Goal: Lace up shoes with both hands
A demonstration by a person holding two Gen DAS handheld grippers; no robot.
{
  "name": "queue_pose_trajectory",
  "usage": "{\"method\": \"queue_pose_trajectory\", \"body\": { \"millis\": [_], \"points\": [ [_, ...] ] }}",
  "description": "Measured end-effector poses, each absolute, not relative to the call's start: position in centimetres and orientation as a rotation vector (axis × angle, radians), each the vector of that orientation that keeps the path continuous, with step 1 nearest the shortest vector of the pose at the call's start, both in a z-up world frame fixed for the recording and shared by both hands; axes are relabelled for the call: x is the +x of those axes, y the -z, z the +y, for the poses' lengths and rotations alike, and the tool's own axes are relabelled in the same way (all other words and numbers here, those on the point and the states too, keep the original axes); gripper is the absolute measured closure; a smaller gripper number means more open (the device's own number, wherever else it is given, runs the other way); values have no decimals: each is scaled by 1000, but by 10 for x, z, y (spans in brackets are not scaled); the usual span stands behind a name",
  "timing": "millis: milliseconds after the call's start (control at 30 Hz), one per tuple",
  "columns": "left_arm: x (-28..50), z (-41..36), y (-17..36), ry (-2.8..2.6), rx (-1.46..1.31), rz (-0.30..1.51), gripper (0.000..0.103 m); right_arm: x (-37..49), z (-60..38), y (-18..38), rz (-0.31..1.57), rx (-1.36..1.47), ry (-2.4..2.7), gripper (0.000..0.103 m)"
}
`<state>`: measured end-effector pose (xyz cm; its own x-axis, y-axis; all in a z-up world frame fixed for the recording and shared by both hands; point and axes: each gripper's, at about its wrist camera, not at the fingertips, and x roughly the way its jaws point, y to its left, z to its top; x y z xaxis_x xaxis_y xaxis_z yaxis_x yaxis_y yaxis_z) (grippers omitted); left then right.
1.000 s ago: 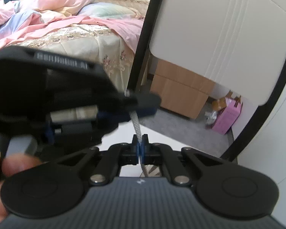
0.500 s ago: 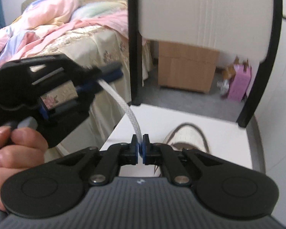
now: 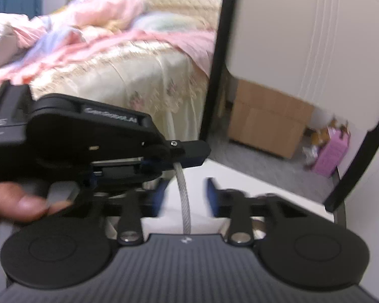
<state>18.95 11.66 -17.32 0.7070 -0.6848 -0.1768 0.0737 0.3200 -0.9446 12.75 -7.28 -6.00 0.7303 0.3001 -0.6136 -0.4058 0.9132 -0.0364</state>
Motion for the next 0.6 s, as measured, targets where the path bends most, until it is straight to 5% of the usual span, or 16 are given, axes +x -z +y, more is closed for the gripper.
{"method": "queue_pose_trajectory", "body": {
  "millis": [600],
  "points": [
    [177, 124, 112, 345, -1181, 603, 99, 126, -117, 45, 690, 184, -402, 99]
  ]
}}
